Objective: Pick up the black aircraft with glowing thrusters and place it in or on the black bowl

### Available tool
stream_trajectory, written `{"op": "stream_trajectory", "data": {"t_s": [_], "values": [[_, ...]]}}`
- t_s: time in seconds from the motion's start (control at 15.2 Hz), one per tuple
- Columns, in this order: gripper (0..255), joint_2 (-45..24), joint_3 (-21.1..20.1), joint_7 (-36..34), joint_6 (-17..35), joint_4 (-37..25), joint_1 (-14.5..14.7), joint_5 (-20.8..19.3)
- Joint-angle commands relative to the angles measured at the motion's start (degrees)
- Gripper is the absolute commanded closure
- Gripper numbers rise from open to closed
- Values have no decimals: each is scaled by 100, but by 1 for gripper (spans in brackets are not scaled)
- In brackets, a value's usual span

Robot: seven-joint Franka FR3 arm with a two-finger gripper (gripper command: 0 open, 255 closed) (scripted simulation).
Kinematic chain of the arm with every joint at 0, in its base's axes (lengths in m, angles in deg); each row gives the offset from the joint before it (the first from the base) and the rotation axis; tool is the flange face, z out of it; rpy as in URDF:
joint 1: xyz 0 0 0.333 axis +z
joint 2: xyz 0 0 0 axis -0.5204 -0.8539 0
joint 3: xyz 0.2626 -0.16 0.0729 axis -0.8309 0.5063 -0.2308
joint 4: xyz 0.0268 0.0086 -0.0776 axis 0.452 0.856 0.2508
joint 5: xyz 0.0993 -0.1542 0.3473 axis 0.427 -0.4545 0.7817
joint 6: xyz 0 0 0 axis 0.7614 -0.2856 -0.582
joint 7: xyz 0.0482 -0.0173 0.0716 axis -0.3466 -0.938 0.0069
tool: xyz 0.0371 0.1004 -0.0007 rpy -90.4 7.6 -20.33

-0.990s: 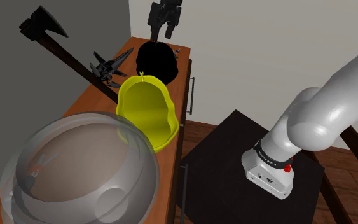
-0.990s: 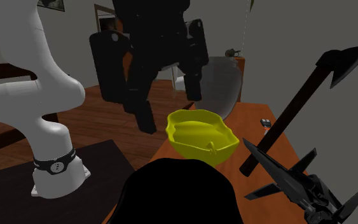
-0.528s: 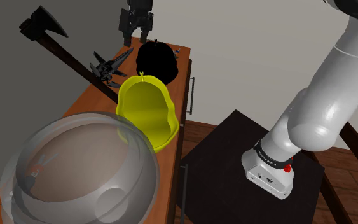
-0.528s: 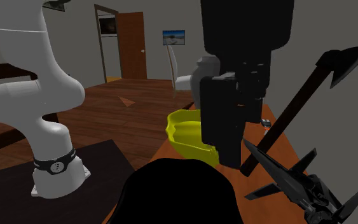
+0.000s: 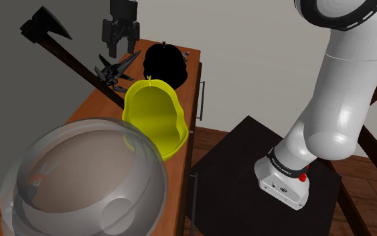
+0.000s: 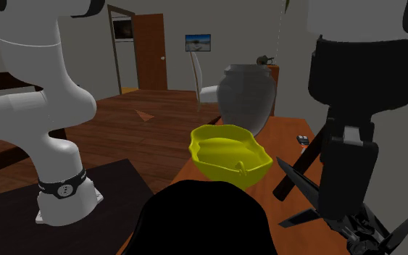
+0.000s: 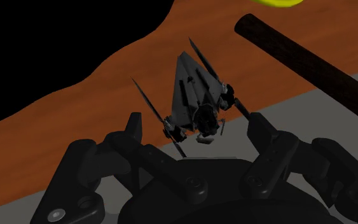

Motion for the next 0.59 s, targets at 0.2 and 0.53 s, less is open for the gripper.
{"op": "stream_trajectory", "data": {"t_s": [0.2,0.53], "values": [[0,-50,-19,15,389,332,47,8],[0,-50,-19,15,389,332,47,8]]}}
